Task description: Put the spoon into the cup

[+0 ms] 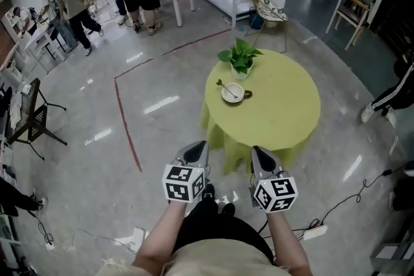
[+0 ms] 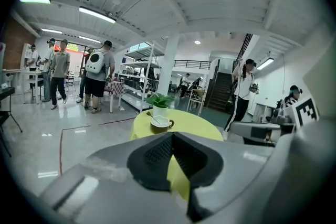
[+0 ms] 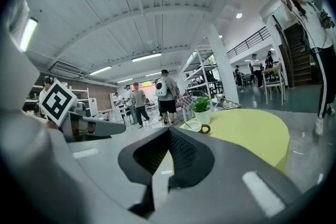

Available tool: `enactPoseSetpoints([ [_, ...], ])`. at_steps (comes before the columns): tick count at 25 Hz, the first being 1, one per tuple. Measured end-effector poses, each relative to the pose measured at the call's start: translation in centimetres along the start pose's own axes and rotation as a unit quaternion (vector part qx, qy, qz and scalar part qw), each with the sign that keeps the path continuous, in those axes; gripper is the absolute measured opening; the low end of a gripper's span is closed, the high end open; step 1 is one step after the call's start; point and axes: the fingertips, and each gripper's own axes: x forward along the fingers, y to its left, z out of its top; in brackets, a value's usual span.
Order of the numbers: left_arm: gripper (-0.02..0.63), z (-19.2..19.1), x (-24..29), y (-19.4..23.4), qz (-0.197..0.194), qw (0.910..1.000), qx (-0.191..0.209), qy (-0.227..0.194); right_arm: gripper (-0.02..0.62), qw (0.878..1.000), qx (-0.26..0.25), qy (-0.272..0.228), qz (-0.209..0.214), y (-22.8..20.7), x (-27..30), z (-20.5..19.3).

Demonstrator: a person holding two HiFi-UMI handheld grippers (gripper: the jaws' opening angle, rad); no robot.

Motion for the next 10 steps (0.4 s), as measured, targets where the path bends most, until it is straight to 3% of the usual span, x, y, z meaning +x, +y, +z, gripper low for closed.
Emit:
enactPoseSetpoints([
  [10, 0.002, -0.22, -0.86, -1.01, -0.001, 1.0, 0.004, -0.003, -0.002, 1.0, 0.004, -0.006, 0.008, 0.36, -0.89, 0.02],
])
